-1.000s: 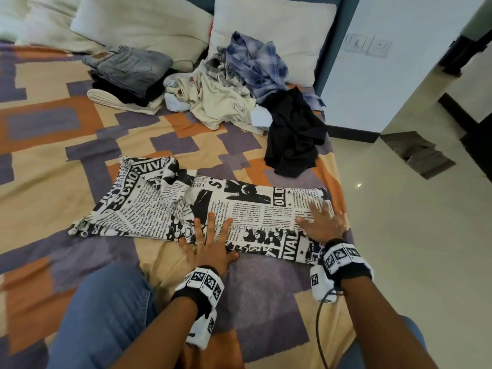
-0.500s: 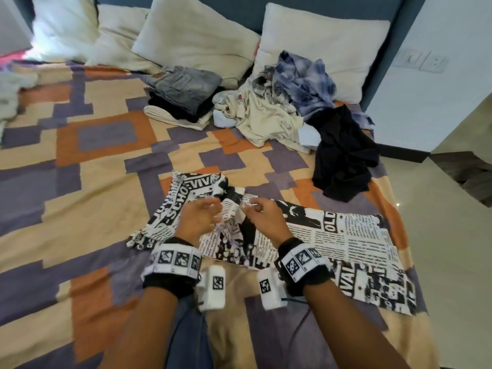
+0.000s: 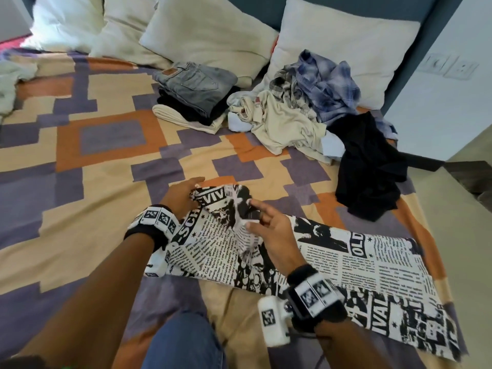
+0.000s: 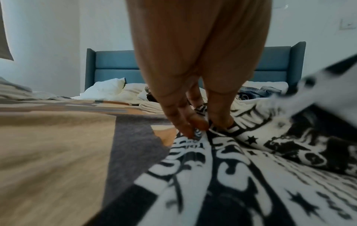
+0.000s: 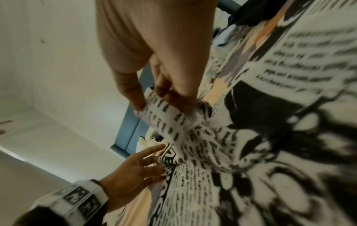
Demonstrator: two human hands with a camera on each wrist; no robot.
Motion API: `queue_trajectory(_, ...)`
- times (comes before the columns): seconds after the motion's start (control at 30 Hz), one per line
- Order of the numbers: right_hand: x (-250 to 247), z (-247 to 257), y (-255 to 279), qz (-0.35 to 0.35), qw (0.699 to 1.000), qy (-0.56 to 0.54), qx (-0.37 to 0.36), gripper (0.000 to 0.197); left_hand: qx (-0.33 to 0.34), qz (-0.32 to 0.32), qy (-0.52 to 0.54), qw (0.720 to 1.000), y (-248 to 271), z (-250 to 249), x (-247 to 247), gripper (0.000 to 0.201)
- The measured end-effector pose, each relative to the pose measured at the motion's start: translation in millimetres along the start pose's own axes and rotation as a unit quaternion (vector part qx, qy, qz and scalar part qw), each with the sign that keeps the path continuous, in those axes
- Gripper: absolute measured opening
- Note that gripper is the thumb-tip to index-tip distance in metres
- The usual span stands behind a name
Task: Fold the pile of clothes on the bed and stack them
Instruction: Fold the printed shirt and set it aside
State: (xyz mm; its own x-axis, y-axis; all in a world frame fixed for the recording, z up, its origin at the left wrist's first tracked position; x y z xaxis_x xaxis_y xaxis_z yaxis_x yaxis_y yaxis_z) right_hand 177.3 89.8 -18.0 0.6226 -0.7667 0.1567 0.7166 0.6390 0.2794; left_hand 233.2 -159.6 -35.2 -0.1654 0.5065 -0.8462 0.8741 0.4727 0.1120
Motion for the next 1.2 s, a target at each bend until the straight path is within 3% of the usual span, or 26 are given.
queue_trajectory(0.1, 2.3, -2.2, 34.8, 0.124, 0.991, 0.049, -0.021, 0.055, -0.013, -0.057, 0.012, 0.998, 3.1, 9.7, -8.6, 0.017)
queue_trajectory(0.17, 3.7, -14.7, 46.0, 0.189, 0.963, 0.189, -0.048, 0.048, -0.043, -0.082, 0.017, 0.996, 7.6, 20.0, -12.4, 0.031)
queue_trajectory(0.23, 7.1, -28.2, 52.0, 0.252, 0.89, 0.369, -0.094, 0.035, -0.069, -0.091, 0.024, 0.993, 13.2, 26.2, -15.6, 0.042)
queue_trajectory(0.27, 9.0, -32.2, 54.6, 0.278, 0.862, 0.41, -0.111, 0.03, -0.071, -0.09, 0.015, 0.993, 15.6, 27.0, -16.8, 0.042)
queue_trajectory(0.3, 10.8, -31.9, 56.1, 0.286, 0.858, 0.407, -0.129, 0.027, -0.062, -0.084, 0.006, 0.995, 16.1, 27.8, -17.1, 0.042)
queue_trajectory(0.37, 11.9, -19.9, 56.5, 0.235, 0.918, 0.292, -0.128, 0.019, -0.05, -0.054, -0.023, 0.997, 15.0, 33.6, -15.3, 0.042)
queue_trajectory(0.43, 5.3, -8.7, 50.7, 0.129, 0.96, 0.201, -0.146, 0.018, -0.041, -0.03, -0.03, 0.998, 15.6, 40.7, -11.9, 0.039)
queue_trajectory(0.5, 7.1, -2.9, 45.0, 0.053, 0.949, 0.255, -0.178, 0.029, -0.036, -0.011, -0.042, 0.998, 19.4, 41.1, -6.4, 0.038)
queue_trajectory(0.63, 38.3, -30.5, 30.8, 0.088, 0.882, 0.455, -0.087, 0.094, -0.033, -0.009, -0.057, 0.998, 25.5, 37.6, 1.9, 0.035)
queue_trajectory(0.7, 46.1, -43.9, 24.4, 0.065, 0.874, 0.479, -0.046, 0.106, -0.033, -0.008, -0.06, 0.998, 27.1, 38.6, 6.2, 0.04)
queue_trajectory(0.73, 48.5, -46.1, 22.2, 0.047, 0.882, 0.468, -0.032, 0.1, -0.035, -0.008, -0.061, 0.997, 28.2, 38.8, 8.1, 0.042)
queue_trajectory(0.8, 50.9, -42.3, 17.6, 0.004, 0.895, 0.444, -0.048, 0.062, -0.046, -0.011, -0.067, 0.997, 30.4, 40.6, 13.3, 0.042)
queue_trajectory(0.83, 52.7, -37.9, 18.3, -0.006, 0.9, 0.429, -0.079, 0.043, -0.054, -0.009, -0.07, 0.996, 31.2, 41.1, 16.5, 0.041)
queue_trajectory(0.9, 57.1, -28.7, 25.8, 0.017, 0.913, 0.373, -0.164, 0.027, -0.065, -0.007, -0.076, 0.995, 32.4, 40.2, 21.4, 0.044)
queue_trajectory(0.97, 63.1, -18.2, 42.6, 0.062, 0.889, 0.367, -0.266, 0.025, -0.072, -0.007, -0.08, 0.994, 32.8, 40.3, 24.1, 0.048)
queue_trajectory(1.07, 63.7, -7.0, 67.3, 0.098, 0.819, 0.416, -0.383, 0.019, -0.081, -0.002, -0.076, 0.994, 32.6, 40.1, 23.9, 0.046)
queue_trajectory(1.13, 58.8, -3.0, 66.7, 0.079, 0.781, 0.456, -0.419, 0.014, -0.08, -0.008, -0.07, 0.994, 33.5, 39.0, 22.2, 0.042)
queue_trajectory(1.2, 50.5, 2.9, 56.1, 0.048, 0.783, 0.466, -0.409, 0.013, -0.078, -0.014, -0.063, 0.995, 34.2, 39.8, 22.0, 0.043)
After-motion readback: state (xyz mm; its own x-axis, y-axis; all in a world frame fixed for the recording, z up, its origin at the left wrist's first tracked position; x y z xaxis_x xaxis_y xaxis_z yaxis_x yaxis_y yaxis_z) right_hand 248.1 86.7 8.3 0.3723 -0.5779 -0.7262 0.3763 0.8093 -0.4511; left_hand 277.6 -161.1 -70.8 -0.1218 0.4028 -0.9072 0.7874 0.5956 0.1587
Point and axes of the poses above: each hand's wrist, its own y-axis away from the middle knuckle, its own x-axis out of the palm, z = x × y, the point moved 6 cm from there along -y, towards the middle knuckle, and after that the axes turned 4 degrees about -y, right-handed, at the moved point
